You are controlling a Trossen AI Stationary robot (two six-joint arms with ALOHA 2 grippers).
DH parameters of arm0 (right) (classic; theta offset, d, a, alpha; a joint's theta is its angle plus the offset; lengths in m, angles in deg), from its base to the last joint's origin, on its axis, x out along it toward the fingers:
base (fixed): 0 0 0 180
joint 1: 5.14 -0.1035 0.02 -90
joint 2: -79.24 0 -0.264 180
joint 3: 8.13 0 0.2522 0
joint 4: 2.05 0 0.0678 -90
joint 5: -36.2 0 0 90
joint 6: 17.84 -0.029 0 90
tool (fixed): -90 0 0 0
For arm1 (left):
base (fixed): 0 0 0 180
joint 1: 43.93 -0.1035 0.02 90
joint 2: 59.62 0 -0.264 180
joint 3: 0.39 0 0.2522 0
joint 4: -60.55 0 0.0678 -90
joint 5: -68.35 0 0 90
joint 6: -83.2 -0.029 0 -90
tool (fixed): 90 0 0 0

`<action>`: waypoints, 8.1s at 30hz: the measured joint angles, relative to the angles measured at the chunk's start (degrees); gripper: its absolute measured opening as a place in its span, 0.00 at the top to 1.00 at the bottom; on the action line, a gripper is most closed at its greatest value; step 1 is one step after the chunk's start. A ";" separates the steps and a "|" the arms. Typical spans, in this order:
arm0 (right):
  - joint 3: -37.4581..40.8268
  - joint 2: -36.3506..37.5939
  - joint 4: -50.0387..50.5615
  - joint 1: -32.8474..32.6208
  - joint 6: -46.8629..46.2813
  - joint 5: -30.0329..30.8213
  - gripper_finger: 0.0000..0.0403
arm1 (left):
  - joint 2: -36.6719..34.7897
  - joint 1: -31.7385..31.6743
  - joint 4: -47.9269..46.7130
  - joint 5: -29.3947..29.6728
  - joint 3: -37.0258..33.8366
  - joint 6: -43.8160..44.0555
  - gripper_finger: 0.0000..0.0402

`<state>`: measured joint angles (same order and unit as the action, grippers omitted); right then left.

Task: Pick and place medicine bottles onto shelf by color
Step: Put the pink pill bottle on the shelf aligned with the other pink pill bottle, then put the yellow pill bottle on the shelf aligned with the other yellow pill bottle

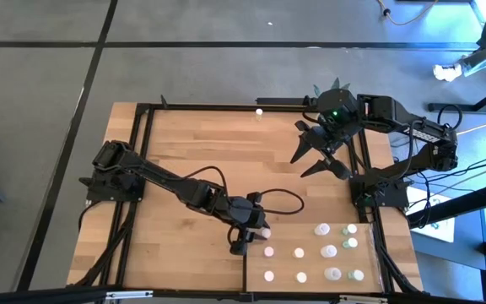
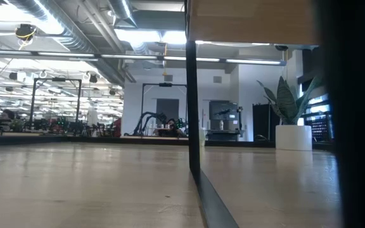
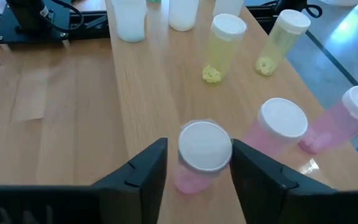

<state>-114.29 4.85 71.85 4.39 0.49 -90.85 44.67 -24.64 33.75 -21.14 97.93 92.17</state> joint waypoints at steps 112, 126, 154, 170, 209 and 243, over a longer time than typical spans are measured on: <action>31.54 -16.96 -54.26 5.15 -20.29 54.17 0.43 | -21.75 -42.87 -46.84 14.71 -0.04 -5.22 0.30; 45.03 -17.92 -74.71 5.80 -22.53 61.34 0.43 | -21.79 -45.80 -46.69 8.74 -0.04 -9.16 0.30; 49.02 -31.56 -100.47 11.59 -24.09 66.32 0.43 | -21.81 -46.18 -46.21 8.76 -0.04 -7.89 0.30; 47.19 -34.18 -100.28 12.49 -22.54 63.47 0.43 | -21.81 -46.45 -46.21 8.79 -0.03 -8.00 0.30; 47.19 -34.14 -104.91 13.95 -19.30 63.14 0.43 | -21.81 -46.42 -46.25 8.79 -0.03 -7.61 0.30; 43.67 -37.59 -103.58 20.69 -25.55 51.02 0.43 | -21.81 -46.29 -46.27 8.76 -0.02 -7.52 0.30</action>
<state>-70.62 -32.75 -31.73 25.07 -25.06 -39.83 22.86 -70.93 -12.52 -12.37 97.91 84.65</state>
